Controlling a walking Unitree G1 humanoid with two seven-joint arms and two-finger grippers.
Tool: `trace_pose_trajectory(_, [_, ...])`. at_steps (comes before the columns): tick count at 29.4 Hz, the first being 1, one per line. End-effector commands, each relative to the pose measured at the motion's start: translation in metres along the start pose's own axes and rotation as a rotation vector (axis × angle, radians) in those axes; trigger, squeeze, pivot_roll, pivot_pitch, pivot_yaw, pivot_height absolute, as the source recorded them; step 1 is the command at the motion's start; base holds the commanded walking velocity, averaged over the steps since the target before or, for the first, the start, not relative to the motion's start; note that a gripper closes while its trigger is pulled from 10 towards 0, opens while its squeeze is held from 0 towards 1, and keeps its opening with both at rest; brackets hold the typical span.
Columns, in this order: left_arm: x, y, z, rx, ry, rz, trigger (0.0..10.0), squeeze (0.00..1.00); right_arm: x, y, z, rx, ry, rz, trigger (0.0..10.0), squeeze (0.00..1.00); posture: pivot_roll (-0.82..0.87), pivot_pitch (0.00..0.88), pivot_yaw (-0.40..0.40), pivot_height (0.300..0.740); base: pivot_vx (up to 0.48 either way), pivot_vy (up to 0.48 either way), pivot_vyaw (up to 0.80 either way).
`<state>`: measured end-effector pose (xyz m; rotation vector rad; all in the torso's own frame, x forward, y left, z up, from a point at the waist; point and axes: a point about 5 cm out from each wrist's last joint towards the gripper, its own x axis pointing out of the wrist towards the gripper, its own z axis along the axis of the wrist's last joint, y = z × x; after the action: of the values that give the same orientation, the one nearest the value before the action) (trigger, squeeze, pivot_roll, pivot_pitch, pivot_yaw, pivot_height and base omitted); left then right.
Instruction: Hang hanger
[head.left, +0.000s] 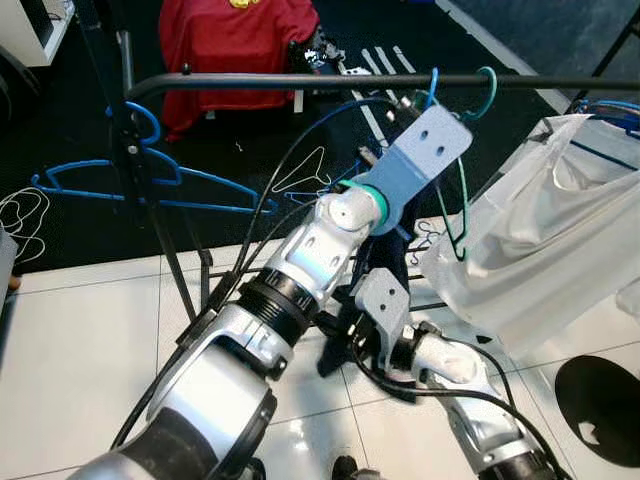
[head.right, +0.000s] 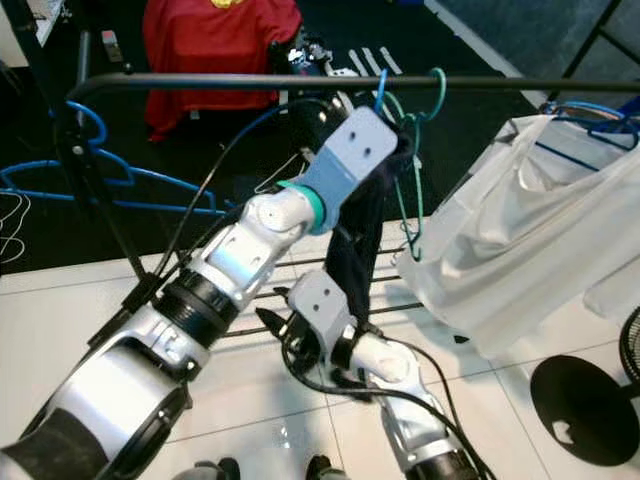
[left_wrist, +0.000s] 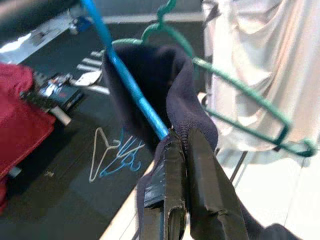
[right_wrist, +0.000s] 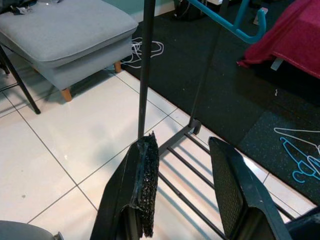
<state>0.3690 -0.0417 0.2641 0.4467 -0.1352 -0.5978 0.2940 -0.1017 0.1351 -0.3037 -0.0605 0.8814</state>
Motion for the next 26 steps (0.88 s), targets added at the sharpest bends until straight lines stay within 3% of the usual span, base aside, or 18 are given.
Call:
trace_pose_trajectory(1, [0.002,-0.014,0.002,0.008,-0.003,-0.016,10.0,0.0,-0.001,0.001,-0.002,0.001,0.011,0.001,10.0,0.0,0.01,0.111,0.069,0.74,0.0,0.0,0.0])
trace_pose_trajectory(3, [0.002,-0.011,0.001,0.011,-0.002,-0.004,10.0,0.0,-0.002,0.001,-0.003,0.001,0.011,0.0,10.0,0.0,0.01,0.111,0.068,0.74,0.0,0.0,0.0])
trace_pose_trajectory(4, [0.002,-0.007,0.0,0.012,-0.002,0.008,10.0,0.16,-0.002,0.0,-0.003,0.001,0.012,-0.001,10.0,0.0,0.01,0.112,0.067,0.74,0.0,0.0,0.0])
trace_pose_trajectory(5, [0.001,-0.003,-0.001,0.002,-0.008,0.025,10.0,0.53,-0.002,0.0,-0.003,0.001,0.014,-0.002,10.0,0.0,0.02,0.111,0.066,0.74,0.0,0.0,0.0])
trace_pose_trajectory(6, [0.001,-0.003,-0.001,0.002,-0.008,0.025,10.0,0.53,-0.002,0.0,-0.003,0.001,0.014,-0.002,10.0,0.0,0.02,0.111,0.066,0.74,0.0,0.0,0.0])
trace_pose_trajectory(7, [-0.001,0.0,-0.002,-0.013,-0.011,0.032,10.0,1.0,-0.002,0.0,-0.003,0.001,0.013,-0.001,10.0,0.0,0.02,0.11,0.066,0.74,0.0,0.0,0.0])
trace_pose_trajectory(11, [-0.002,0.003,-0.004,-0.035,-0.011,0.039,10.0,1.0,-0.002,0.0,-0.003,0.0,0.012,0.0,10.0,0.0,0.02,0.109,0.065,0.74,0.0,0.0,0.0])
trace_pose_trajectory(14, [-0.006,0.013,-0.007,-0.152,-0.008,0.055,10.0,1.0,-0.001,-0.001,-0.002,-0.003,0.009,0.0,10.0,0.0,0.02,0.107,0.062,0.74,0.0,0.0,0.0])
trace_pose_trajectory(19, [-0.01,0.021,-0.008,-0.191,-0.017,0.06,10.0,1.0,-0.001,-0.001,-0.002,-0.004,0.01,-0.001,10.0,0.0,0.02,0.109,0.061,0.74,0.0,0.0,0.0])
trace_pose_trajectory(20, [-0.016,0.026,-0.012,-0.18,-0.019,0.062,10.0,0.0,-0.002,-0.002,-0.003,-0.004,0.011,-0.002,10.0,0.0,0.03,0.11,0.059,0.74,0.0,0.0,0.0])
trace_pose_trajectory(24, [-0.022,0.032,-0.016,-0.172,-0.016,0.064,10.0,0.0,-0.003,-0.002,-0.003,-0.004,0.013,-0.002,10.0,0.0,0.03,0.11,0.059,0.74,0.0,0.0,0.0])
trace_pose_trajectory(25, [-0.033,0.039,-0.025,-0.169,0.008,0.052,10.0,0.0,-0.003,-0.002,-0.003,-0.004,0.013,-0.002,10.0,0.0,0.03,0.109,0.06,0.74,0.0,0.0,0.0])
trace_pose_trajectory(26, [-0.033,0.039,-0.025,-0.169,0.008,0.052,10.0,0.0,-0.003,-0.002,-0.003,-0.004,0.013,-0.002,10.0,0.0,0.03,0.109,0.06,0.74,0.0,0.0,0.0])
